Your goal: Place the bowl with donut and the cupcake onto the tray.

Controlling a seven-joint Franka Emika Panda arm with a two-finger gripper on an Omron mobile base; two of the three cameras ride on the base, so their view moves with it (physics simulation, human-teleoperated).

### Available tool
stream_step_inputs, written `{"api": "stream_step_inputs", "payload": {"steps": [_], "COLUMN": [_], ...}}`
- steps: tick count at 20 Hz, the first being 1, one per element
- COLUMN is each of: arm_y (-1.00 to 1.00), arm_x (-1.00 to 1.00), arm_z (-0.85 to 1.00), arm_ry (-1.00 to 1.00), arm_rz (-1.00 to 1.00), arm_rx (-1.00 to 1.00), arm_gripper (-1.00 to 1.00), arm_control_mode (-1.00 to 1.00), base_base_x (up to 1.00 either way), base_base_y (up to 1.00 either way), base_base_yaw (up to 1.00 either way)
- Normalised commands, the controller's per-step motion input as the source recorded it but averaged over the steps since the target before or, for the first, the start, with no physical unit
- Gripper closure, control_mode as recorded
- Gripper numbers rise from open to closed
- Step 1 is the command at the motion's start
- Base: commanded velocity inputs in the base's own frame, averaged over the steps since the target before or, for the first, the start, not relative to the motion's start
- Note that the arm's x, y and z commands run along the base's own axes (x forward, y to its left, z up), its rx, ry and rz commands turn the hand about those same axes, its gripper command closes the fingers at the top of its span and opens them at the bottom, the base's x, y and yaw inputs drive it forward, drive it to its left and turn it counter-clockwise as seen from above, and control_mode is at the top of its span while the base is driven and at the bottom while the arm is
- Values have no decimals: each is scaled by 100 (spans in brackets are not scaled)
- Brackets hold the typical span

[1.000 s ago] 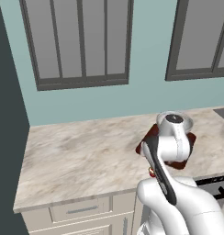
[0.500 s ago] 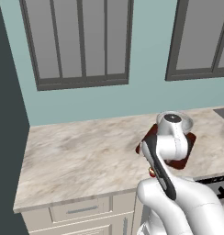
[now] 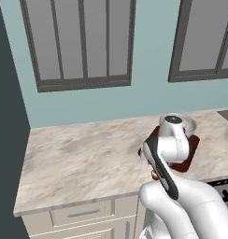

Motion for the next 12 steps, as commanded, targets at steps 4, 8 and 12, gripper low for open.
{"api": "stream_step_inputs", "payload": {"steps": [4,8,12], "arm_y": [0,0,0], "arm_x": [0,0,0], "arm_z": [-16,-17,-20], "arm_ry": [0,2,2], "arm_rz": [2,2,1], "arm_rx": [0,0,0], "arm_gripper": [-100,-100,-100], "arm_control_mode": [-100,-100,-100], "base_base_x": [0,0,0], "base_base_y": [0,0,0], "base_base_yaw": [0,0,0]}}
